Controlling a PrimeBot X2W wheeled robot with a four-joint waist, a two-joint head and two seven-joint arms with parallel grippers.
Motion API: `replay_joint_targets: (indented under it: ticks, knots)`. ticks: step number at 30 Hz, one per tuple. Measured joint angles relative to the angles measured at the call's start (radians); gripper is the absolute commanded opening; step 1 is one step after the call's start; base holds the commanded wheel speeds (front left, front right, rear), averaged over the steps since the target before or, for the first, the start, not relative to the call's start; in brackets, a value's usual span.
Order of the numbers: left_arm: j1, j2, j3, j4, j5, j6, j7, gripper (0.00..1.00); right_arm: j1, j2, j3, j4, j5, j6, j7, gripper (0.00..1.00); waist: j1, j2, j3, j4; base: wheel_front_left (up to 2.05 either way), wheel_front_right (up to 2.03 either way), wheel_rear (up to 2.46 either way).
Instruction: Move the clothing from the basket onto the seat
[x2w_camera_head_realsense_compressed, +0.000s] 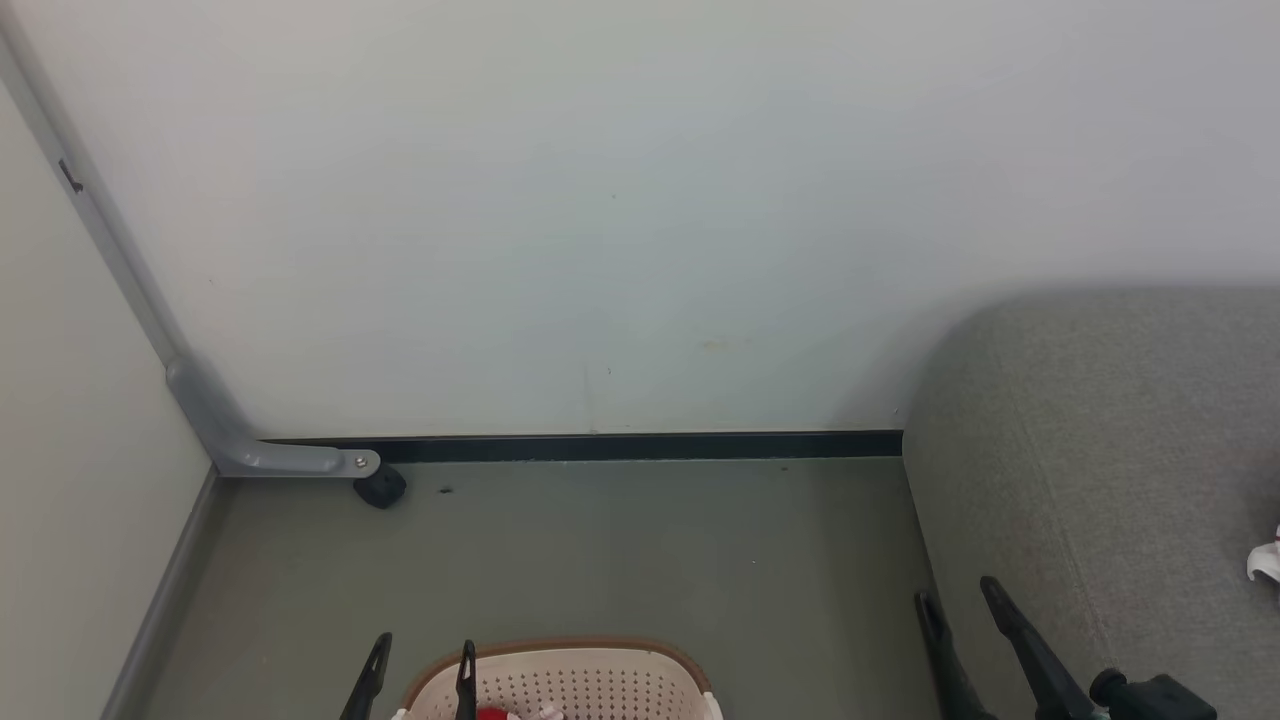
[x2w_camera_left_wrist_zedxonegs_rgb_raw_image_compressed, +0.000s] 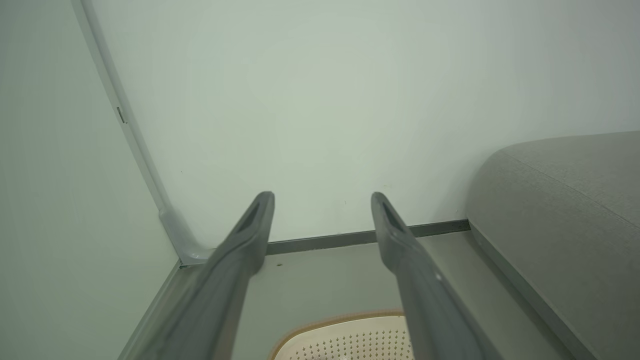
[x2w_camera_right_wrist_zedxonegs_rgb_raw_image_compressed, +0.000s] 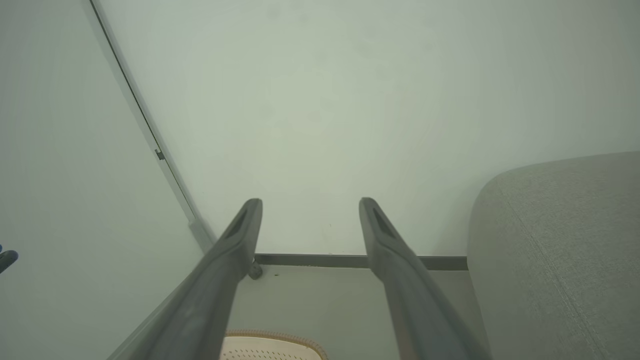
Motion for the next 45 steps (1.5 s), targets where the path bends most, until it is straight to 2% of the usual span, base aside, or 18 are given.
replay_joint_targets:
  ticks: [10,34,45]
  knots:
    - [0.014,-0.007,0.046,0.028,0.000,0.007,0.000,1.00,0.054,0.016,-0.029,0.042,-0.026,-0.034,0.000,1.00,0.0000,0.0000,0.000,0.005,0.00,0.00,0.00]
    - [0.016,-0.012,0.053,0.057,-0.001,0.007,0.000,1.00,0.053,0.027,-0.047,0.060,-0.075,-0.032,0.000,1.00,0.0001,0.0000,0.010,-0.010,0.00,0.00,0.00]
    - [0.016,-0.013,0.028,0.057,-0.016,0.007,0.000,1.00,0.052,0.033,-0.057,0.065,-0.078,-0.027,0.000,1.00,0.0001,0.0000,0.012,-0.011,0.00,0.00,0.00]
